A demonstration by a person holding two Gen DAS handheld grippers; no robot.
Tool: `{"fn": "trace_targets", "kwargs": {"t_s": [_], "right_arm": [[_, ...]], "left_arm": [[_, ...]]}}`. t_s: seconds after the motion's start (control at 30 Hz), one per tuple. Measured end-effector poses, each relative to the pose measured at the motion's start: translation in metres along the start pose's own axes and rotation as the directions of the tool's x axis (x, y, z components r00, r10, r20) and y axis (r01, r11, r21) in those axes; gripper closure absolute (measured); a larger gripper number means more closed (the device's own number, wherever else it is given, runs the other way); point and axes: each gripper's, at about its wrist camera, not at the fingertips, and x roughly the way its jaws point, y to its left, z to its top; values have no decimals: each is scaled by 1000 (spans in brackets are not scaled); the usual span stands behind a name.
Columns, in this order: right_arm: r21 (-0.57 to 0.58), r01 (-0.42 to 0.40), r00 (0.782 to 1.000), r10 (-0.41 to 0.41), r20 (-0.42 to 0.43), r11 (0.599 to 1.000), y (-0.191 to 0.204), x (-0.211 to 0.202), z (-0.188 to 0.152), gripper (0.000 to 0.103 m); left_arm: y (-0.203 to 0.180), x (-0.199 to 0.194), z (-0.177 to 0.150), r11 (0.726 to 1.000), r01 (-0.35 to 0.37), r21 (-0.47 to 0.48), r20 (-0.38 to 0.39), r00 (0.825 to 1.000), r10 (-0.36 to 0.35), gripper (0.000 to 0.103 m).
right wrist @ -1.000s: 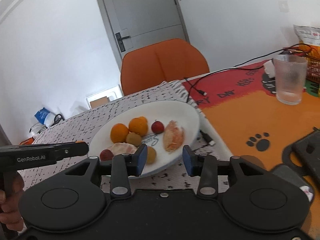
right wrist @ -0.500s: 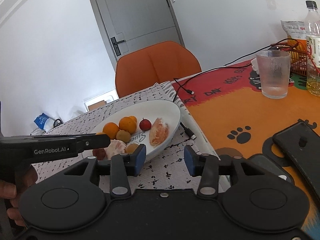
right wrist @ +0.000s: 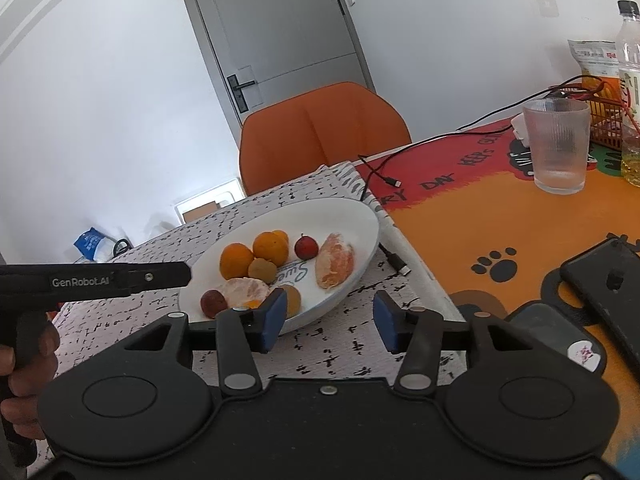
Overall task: Organize fruits
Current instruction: 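Open the left gripper over the bowl while the right gripper releases the kiwi there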
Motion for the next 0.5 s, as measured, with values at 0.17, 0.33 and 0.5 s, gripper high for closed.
{"fn": "trace_targets", "kwargs": {"t_s": [0.17,0.33,0.5], "right_arm": [[-16,-8,1000,8,-4,1000,12,-1,0,53],[-41,-14,1000,14,2,999,25,-6,0,49],[-57,-14,1000,15,11,998,35,-13,1,44]], "left_arm": [[17,-15,-6,999,-32,-28,8,999,32,69],[29,-31,-11,997,-55,-46,24,998,56,58],[42,-49,-15,993,-74,-87,33,996,78,53]]}}
